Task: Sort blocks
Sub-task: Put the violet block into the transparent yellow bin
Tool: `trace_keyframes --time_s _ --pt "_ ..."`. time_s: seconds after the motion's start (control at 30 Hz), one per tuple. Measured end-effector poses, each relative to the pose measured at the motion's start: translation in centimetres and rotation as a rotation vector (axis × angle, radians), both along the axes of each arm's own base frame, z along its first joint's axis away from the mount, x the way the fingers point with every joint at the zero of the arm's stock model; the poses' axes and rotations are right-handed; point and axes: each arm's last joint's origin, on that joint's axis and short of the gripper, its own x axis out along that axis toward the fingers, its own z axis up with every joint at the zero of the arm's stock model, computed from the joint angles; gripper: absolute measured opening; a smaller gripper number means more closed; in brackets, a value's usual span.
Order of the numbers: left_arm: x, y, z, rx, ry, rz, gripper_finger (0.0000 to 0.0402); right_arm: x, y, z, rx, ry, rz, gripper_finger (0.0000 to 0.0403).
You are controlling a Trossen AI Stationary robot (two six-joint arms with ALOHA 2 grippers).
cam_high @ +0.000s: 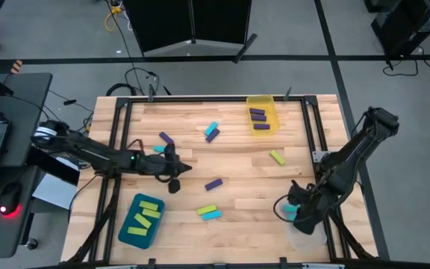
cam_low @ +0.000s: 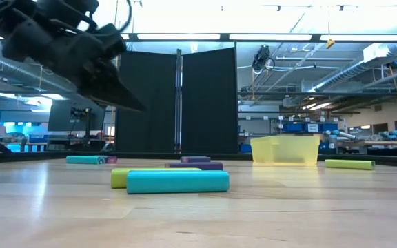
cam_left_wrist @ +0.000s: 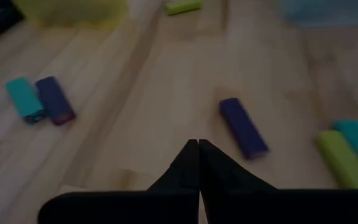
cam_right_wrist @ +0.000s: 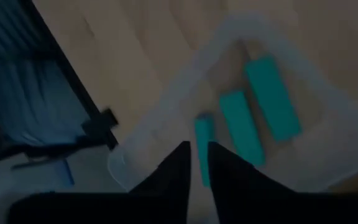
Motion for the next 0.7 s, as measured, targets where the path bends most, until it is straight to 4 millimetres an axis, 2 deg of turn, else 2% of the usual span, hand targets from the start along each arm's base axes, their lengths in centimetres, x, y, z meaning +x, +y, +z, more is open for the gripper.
trace_keyframes --time_s 0.13,0.4,0.53,0.7 --pt "1.3 0.2 -0.2 0.034 0.02 0.085 0.0005 0.7 -0.6 0.2 -0.06 -0.106 0.025 0.0012" --pt "3.3 0.4 -0.4 0.088 0.014 0.132 0.0005 3.3 -2.9 0.4 -0.293 -0.325 0.022 0.0017" --pt "4.3 0.2 -0.1 0.083 -0.037 0.117 0.0005 6.3 -4.2 0.6 -0.425 -0.502 -0.039 0.0007" --pt "5.8 0.4 -0.3 0.083 -0.057 0.097 0.0005 11.0 -5.6 0.7 -0.532 -0.723 -0.072 0.0015"
